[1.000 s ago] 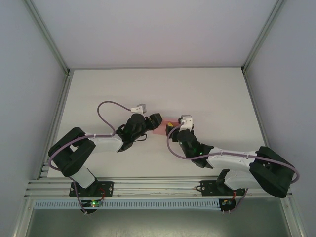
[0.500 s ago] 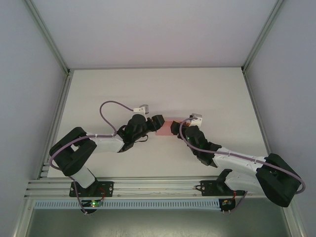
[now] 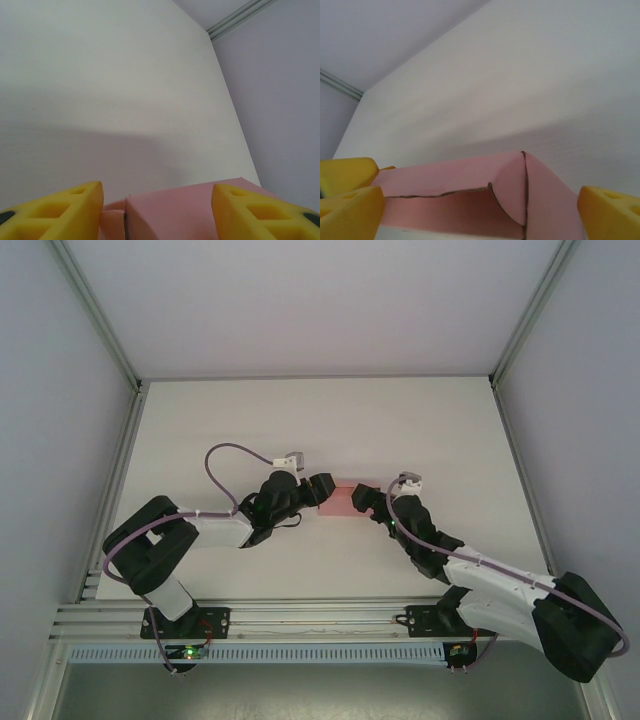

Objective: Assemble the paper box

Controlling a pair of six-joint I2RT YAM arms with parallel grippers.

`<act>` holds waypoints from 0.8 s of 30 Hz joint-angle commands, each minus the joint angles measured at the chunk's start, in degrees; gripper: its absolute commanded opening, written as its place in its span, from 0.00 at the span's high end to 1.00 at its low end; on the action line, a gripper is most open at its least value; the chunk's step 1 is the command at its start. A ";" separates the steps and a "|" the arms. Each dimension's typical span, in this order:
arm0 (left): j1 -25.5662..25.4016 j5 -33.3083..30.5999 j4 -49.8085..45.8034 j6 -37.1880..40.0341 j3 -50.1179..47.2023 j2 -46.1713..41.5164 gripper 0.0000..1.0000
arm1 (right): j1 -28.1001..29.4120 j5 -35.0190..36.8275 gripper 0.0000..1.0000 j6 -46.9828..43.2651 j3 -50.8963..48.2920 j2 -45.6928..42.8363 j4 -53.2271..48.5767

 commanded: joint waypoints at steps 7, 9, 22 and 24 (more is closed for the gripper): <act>-1.04 0.86 -1.57 2.12 0.54 2.24 0.42 | -6.44 -2.69 0.06 0.84 -1.37 -4.28 -3.51; -1.08 0.94 -1.75 2.09 0.72 2.33 0.42 | -8.38 -5.05 0.07 1.05 -0.42 -2.99 -3.49; -1.09 0.68 -2.80 2.83 1.08 2.43 0.42 | -13.13 -12.02 0.38 4.95 -2.17 2.97 -3.15; -1.02 0.69 -2.63 2.83 0.98 2.47 0.42 | -13.56 -11.74 0.43 5.79 -3.43 2.97 -3.17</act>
